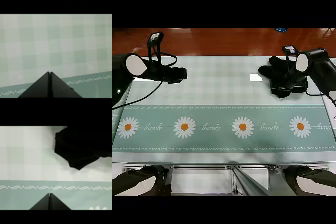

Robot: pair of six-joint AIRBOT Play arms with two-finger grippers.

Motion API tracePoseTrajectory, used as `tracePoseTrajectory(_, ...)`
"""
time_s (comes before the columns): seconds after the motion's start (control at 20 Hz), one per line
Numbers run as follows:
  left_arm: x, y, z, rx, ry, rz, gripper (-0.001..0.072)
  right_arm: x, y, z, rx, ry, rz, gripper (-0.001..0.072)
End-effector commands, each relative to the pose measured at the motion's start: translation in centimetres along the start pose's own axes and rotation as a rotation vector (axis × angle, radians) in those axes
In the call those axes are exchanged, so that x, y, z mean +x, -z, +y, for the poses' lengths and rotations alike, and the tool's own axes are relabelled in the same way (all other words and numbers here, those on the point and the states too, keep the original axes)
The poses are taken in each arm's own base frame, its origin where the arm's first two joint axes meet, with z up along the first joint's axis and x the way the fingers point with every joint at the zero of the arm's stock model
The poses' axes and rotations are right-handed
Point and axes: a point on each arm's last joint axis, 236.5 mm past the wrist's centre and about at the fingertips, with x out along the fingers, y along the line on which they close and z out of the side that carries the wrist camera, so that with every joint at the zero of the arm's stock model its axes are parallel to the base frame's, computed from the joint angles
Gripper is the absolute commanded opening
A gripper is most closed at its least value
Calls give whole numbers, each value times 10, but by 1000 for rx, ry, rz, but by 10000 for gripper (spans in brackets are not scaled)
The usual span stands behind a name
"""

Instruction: Fold the shirts.

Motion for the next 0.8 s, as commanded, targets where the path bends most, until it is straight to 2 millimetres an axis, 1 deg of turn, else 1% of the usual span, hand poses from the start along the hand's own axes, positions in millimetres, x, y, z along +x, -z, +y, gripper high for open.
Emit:
tracePoseTrajectory(0.0,0,0,0,0,0,0,20,0,0,0,0,0,1,23)
tracePoseTrajectory(0.5,0,0,0,0,0,0,20,0,0,0,0,0,1,23)
tracePoseTrajectory(0.65,0,0,0,0,0,0,20,0,-6,2,0,-6,-27,24)
tracePoseTrajectory(0.7,0,-2,0,0,1,-10,20,0,-7,2,0,-6,-28,23)
tracePoseTrajectory(0.75,0,-10,-1,0,4,-44,20,0,-8,2,0,-8,-34,23)
